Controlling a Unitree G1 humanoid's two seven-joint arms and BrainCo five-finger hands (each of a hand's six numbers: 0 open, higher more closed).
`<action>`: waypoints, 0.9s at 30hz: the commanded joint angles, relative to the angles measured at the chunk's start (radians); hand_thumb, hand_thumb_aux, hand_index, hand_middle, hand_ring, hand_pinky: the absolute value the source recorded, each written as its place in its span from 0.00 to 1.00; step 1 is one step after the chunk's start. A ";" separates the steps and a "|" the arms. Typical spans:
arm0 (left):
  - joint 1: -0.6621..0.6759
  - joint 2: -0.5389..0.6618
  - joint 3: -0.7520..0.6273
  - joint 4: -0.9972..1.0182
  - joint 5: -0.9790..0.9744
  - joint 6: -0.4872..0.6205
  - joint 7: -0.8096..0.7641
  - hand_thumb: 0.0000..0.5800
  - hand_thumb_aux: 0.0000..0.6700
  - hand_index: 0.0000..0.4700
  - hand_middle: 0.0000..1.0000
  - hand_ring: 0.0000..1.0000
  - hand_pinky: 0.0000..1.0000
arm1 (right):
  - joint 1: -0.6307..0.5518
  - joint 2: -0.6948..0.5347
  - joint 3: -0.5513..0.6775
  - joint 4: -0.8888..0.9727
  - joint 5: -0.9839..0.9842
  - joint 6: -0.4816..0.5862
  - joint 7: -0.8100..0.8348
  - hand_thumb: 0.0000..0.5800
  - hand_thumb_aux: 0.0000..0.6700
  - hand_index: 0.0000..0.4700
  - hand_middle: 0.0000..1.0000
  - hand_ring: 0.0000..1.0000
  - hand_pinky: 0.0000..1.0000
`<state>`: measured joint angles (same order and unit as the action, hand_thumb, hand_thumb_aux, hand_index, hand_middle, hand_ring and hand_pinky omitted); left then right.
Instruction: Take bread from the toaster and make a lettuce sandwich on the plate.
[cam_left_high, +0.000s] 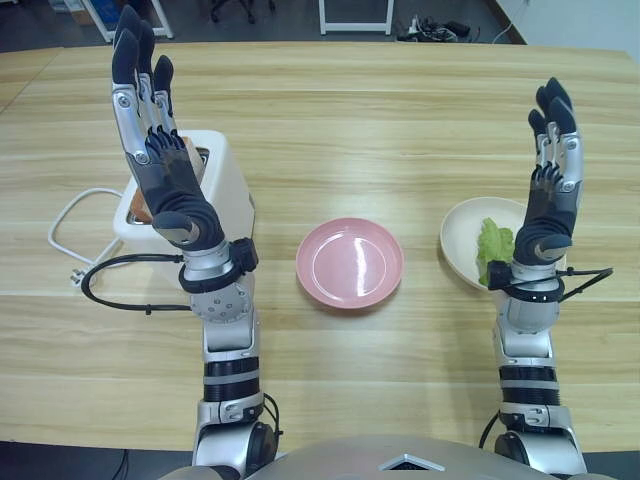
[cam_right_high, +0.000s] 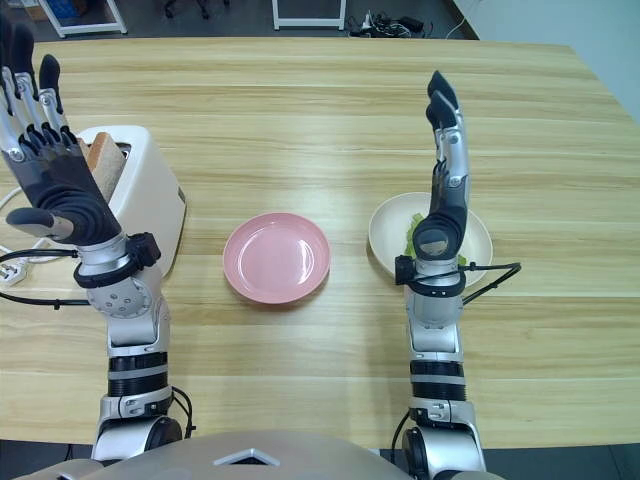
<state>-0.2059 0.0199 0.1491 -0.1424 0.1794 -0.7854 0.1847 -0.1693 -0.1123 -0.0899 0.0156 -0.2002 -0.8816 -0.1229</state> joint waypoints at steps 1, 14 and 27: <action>0.007 0.003 0.014 0.027 0.027 -0.051 0.020 0.00 0.00 0.00 0.00 0.00 0.00 | 0.009 0.054 -0.010 -0.064 -0.065 0.018 -0.047 0.00 0.00 0.00 0.00 0.00 0.00; 0.012 0.037 0.040 0.032 0.060 -0.032 0.018 0.00 0.00 0.00 0.00 0.00 0.00 | 0.024 0.043 -0.001 -0.104 0.013 0.036 -0.024 0.00 0.00 0.00 0.00 0.00 0.00; 0.093 0.595 0.378 0.221 0.278 0.277 -0.038 0.00 0.00 0.00 0.00 0.00 0.00 | 0.099 0.006 0.016 -0.062 0.072 0.014 0.041 0.00 0.00 0.00 0.00 0.00 0.00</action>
<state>-0.1627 0.5155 0.4889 0.0240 0.3824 -0.5586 0.1559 -0.0832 -0.0958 -0.0851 -0.0623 -0.1449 -0.8620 -0.0976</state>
